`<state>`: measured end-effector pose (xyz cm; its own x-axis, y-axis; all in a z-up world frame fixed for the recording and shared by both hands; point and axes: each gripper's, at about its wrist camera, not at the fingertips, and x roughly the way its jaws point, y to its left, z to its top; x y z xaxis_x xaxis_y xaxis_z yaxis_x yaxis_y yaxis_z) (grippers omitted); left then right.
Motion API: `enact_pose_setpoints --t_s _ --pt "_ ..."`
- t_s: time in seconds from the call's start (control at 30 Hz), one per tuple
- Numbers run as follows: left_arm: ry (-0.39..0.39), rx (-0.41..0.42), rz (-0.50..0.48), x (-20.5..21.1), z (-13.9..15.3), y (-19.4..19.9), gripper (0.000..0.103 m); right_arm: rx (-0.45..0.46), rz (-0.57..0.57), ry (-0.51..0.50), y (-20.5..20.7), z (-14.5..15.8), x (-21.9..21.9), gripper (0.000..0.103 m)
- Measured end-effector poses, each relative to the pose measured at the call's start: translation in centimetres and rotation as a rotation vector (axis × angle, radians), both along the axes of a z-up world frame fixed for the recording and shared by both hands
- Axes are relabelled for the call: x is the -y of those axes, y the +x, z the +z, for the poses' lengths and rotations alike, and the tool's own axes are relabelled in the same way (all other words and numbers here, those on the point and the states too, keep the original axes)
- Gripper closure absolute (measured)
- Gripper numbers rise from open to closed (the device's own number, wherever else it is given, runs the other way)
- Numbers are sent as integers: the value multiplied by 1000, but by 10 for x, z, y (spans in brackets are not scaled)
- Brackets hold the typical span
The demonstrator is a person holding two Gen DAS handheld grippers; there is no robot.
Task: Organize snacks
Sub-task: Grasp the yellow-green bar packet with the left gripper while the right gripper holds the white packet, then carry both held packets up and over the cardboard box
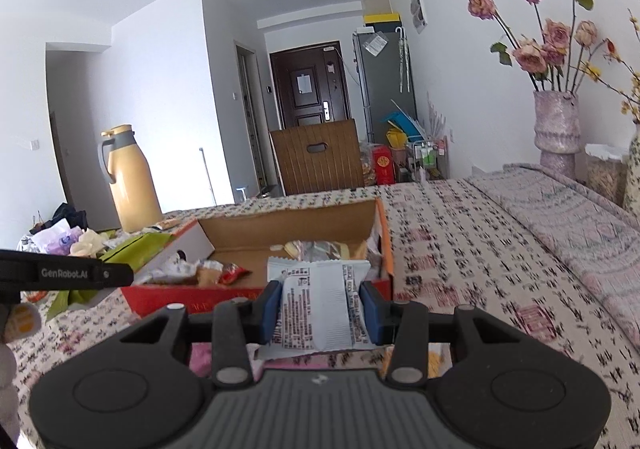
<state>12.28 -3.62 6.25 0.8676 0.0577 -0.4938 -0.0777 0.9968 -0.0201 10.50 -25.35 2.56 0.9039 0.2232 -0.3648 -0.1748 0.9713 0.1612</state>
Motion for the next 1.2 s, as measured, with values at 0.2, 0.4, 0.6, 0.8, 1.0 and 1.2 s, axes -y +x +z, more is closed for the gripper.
enact_pose_setpoints --t_s 0.2,0.4,0.6,0.8,1.0,1.2 --pt "-1 25 0 -6 14 21 65 21 17 2 25 13 -12 62" --pt "-7 44 8 -9 24 47 65 34 33 2 54 21 -24 62" --pt "-30 44 15 -13 25 71 65 33 43 1 80 23 -34 62" --pt "-42 46 25 -19 26 95 65 36 45 -4 105 27 -42 62" --pt "-53 42 35 -23 24 116 65 33 43 -1 127 27 -49 62" --pt "-71 26 41 -27 15 134 65 27 40 3 149 22 -54 62"
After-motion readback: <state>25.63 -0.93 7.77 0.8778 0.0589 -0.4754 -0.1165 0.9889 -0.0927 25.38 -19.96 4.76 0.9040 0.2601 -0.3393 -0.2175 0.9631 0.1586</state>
